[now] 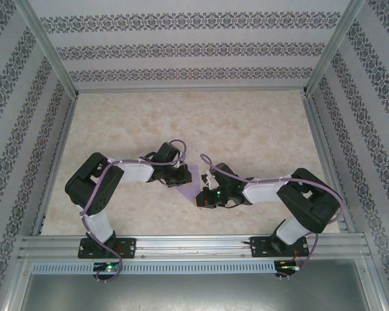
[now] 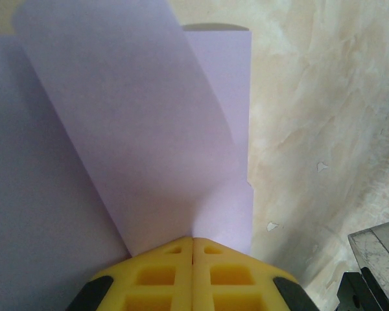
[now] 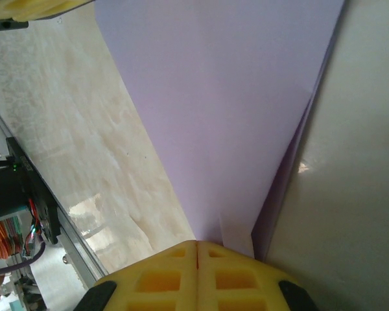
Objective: Fold a paper plane with a square sheet of paper (fold left side to right side)
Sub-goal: Fourth fold the wing at the center of the table.
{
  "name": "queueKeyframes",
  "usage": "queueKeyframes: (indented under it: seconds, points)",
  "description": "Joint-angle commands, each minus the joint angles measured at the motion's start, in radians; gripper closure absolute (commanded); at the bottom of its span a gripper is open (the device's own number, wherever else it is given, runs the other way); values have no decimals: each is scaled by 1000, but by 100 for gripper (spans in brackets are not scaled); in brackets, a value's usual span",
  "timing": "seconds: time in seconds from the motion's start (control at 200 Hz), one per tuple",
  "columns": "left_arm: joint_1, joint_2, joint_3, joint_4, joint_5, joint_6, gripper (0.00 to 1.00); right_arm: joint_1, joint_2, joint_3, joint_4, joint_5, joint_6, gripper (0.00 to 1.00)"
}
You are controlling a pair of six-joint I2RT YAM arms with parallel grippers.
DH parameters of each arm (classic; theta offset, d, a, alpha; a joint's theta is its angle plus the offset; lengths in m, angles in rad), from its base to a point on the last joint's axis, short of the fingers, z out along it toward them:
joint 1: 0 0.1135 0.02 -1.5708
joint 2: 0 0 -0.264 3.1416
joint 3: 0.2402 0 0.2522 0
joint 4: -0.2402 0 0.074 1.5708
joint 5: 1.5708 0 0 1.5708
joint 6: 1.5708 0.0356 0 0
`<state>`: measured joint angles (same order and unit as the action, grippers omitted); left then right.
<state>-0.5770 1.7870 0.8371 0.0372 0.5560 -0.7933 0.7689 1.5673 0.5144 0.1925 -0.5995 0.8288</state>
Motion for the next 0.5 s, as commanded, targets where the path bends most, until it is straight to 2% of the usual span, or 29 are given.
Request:
queueKeyframes:
  seconds: [0.0, 0.5]
  points:
    - [-7, 23, -18, -82, -80, 14, 93, 10, 18, -22, -2, 8, 0, 100]
    - [-6, 20, -21, -85, -89, 11, 94, 29, 0, -63, -19, 3, 18, 100]
